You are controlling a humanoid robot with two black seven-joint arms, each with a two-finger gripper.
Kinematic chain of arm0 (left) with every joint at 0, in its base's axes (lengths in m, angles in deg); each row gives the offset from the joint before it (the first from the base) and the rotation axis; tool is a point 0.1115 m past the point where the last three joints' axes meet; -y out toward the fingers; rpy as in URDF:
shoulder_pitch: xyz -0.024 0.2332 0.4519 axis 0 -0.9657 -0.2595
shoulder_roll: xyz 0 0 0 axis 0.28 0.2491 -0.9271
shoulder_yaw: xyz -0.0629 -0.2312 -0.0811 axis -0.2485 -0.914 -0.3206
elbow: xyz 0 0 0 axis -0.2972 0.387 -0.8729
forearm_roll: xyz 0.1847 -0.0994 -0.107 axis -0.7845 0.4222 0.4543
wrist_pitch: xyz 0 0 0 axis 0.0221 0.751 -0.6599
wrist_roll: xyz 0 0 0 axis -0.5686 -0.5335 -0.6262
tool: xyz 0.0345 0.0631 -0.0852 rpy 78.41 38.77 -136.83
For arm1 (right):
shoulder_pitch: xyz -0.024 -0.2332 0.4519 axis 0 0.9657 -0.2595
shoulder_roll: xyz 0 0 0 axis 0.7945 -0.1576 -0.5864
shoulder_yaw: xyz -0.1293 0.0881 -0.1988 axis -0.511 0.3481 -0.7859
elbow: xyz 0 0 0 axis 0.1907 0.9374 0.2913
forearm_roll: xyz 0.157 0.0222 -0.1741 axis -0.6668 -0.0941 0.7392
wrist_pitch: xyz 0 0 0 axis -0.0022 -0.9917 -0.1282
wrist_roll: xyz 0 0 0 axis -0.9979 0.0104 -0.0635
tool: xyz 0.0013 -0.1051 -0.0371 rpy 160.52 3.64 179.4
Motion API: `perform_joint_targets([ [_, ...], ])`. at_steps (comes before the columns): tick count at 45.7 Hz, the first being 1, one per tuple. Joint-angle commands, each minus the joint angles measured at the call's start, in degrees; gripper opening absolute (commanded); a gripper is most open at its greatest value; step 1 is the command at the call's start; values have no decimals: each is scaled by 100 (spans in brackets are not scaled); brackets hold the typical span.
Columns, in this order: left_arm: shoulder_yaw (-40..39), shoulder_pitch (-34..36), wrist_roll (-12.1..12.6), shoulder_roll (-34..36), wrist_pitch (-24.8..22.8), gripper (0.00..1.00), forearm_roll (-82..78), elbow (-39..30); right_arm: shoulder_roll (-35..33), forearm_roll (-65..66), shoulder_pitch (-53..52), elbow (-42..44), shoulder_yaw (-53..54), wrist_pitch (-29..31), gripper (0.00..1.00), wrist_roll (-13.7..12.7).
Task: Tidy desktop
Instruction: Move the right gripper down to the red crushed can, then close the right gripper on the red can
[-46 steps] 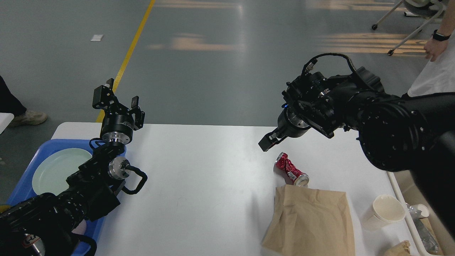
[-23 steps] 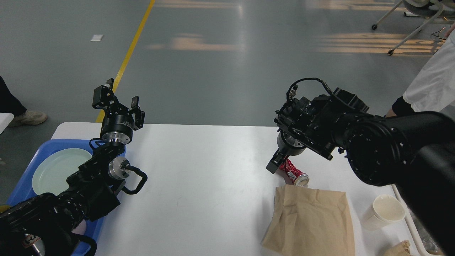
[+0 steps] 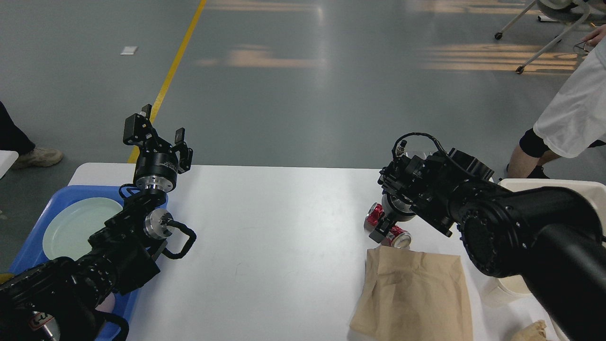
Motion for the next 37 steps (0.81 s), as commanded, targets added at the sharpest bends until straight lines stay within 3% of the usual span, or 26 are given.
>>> perform_joint_targets([
  [1, 1, 0, 0, 0, 0, 96, 0, 0, -95, -11, 250, 69, -9, -71, 100, -9],
  [29, 1, 0, 0, 0, 0, 96, 0, 0, -218, -916, 514, 148, 0, -133, 93, -26],
  [37, 1, 0, 0, 0, 0, 96, 0, 0, -218, -1066, 523, 139, -9, -124, 76, -228],
])
